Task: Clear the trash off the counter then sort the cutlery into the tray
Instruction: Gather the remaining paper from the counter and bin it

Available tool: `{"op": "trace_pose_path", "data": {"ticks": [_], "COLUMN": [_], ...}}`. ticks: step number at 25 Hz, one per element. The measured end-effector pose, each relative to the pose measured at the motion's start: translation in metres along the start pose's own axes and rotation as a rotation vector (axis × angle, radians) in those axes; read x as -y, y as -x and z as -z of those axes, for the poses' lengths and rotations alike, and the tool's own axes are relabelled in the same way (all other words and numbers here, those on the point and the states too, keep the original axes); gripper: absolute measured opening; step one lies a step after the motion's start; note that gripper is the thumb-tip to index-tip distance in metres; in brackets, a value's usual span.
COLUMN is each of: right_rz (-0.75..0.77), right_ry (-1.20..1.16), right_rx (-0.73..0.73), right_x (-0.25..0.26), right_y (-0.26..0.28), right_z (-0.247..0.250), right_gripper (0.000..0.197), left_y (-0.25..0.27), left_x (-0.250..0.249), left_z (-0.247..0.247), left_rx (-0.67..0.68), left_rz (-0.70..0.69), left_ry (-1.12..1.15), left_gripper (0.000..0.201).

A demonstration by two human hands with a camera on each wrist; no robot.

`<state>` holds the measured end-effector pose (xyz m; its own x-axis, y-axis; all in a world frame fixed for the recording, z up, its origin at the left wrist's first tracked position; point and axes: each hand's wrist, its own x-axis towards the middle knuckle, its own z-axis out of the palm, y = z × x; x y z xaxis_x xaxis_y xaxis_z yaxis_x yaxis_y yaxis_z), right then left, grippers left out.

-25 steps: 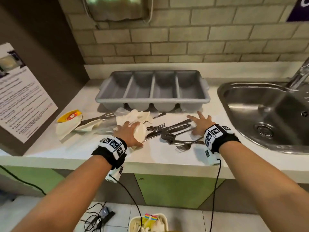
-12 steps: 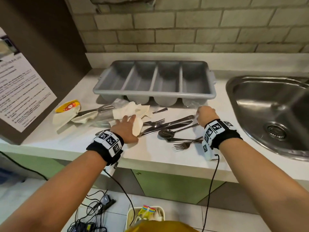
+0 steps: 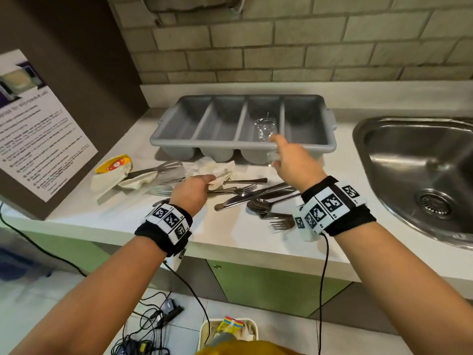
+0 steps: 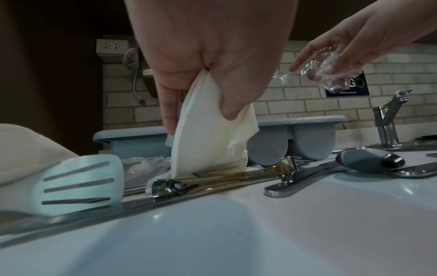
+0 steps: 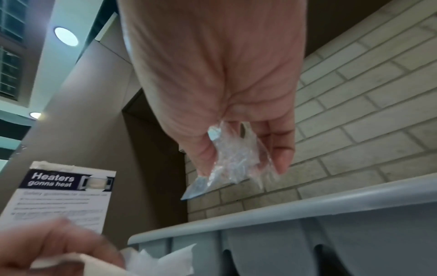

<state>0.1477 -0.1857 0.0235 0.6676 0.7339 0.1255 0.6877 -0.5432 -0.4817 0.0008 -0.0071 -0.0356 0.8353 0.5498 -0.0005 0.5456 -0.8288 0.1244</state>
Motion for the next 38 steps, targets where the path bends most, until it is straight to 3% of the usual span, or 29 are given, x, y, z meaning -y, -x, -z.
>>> {"op": "trace_pose_path", "data": {"ticks": [2, 5, 9, 12, 17, 21, 25, 28, 34, 38], "right_rz": [0.111, 0.193, 0.217, 0.222, 0.096, -0.015, -0.072, -0.134, -0.194, -0.267], "right_ry": [0.04, 0.282, 0.512, 0.625, 0.478, 0.349, 0.18, 0.039, -0.097, -0.177], "right_rx": [0.066, 0.249, 0.508, 0.592, 0.415, 0.242, 0.075, -0.002, -0.006, 0.048], "right_x": [0.014, 0.035, 0.063, 0.069, 0.067, 0.069, 0.091, 0.11, 0.129, 0.119], "right_y": [-0.007, -0.031, -0.061, -0.07, -0.076, -0.069, -0.032, 0.006, 0.089, 0.142], "right_z": [-0.011, -0.036, -0.071, -0.09, -0.098, -0.072, -0.056, -0.057, -0.104, -0.143], "right_gripper": [0.05, 0.064, 0.054, 0.053, 0.029, 0.029, 0.028, 0.028, 0.028, 0.022], "left_y": [-0.001, 0.0, -0.004, -0.007, -0.005, 0.005, 0.014, 0.02, 0.072, 0.125], "left_x": [0.008, 0.022, 0.035, 0.041, 0.064, 0.087, 0.097, 0.102, 0.105, 0.098], "left_z": [0.001, -0.004, -0.008, -0.011, -0.013, -0.002, 0.02, 0.024, -0.004, -0.031], "left_rx": [0.004, 0.041, 0.04, 0.077, -0.05, -0.247, -0.242, -0.288, -0.311, -0.309], "left_rz": [-0.046, -0.14, -0.21, -0.272, -0.364, -0.262, -0.077, -0.092, -0.202, -0.16], "left_ry": [0.036, 0.013, 0.059, 0.101, 0.301, 0.571, 0.829, 0.938, 1.013, 1.051], "left_gripper": [0.041, 0.043, 0.04, 0.037, 0.037, 0.037, 0.032, 0.032, 0.038, 0.044]}}
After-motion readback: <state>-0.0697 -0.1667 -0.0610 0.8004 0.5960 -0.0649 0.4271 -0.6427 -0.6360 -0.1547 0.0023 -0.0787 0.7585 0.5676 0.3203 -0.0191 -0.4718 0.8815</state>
